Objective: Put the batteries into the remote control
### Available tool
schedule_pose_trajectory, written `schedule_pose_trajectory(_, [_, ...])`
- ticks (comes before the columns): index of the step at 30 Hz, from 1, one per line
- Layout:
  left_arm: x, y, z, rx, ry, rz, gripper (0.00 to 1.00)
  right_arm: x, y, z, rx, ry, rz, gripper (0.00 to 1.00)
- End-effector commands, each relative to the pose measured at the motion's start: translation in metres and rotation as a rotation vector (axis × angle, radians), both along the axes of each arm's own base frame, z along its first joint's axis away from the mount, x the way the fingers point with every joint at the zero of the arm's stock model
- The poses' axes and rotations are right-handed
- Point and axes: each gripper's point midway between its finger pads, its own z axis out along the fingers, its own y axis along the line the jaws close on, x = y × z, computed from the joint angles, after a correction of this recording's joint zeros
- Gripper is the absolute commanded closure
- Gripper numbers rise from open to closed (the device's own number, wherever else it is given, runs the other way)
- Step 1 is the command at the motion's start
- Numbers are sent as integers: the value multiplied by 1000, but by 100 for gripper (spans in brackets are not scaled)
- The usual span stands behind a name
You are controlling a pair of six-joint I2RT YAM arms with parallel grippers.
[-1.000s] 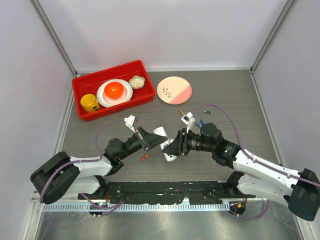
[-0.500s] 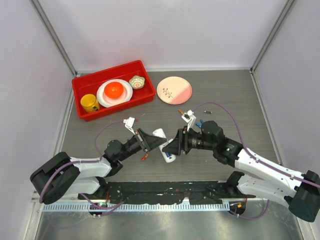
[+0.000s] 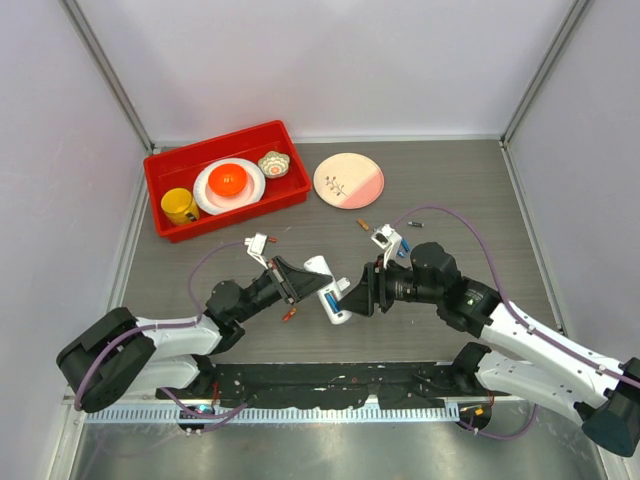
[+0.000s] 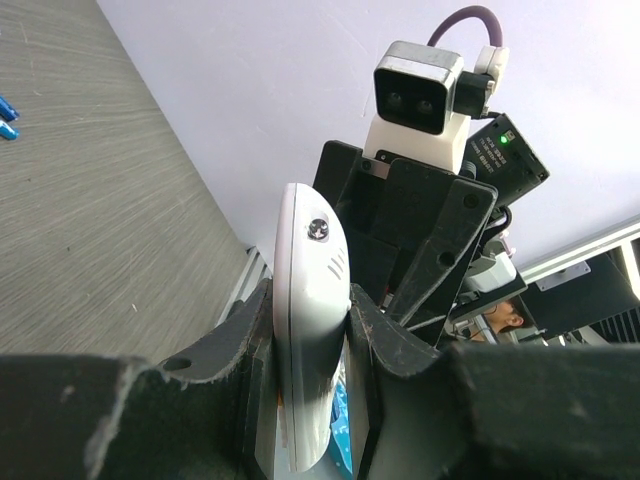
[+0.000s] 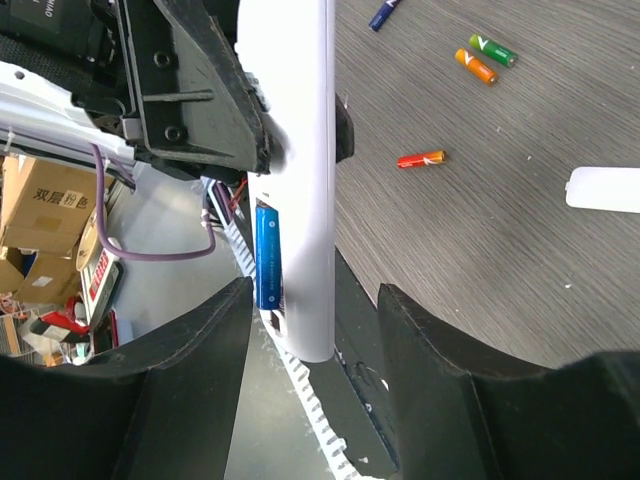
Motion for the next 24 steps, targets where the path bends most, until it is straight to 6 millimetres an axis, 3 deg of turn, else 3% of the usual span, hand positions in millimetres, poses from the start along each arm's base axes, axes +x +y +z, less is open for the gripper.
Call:
schedule_pose_trajectory(1, [-17,16,69,-217,-200,-10,100,3,-2,10,15,-47,-7,42])
schedule_pose_trajectory(11, [-17,13,66,-208,-187,-23,100,16,-4,8,-15,-42,-77,47])
schedule_pose_trajectory(24, [-14,9,65,-201,-176,-25,100,17,1,13,11,-35,-70,44])
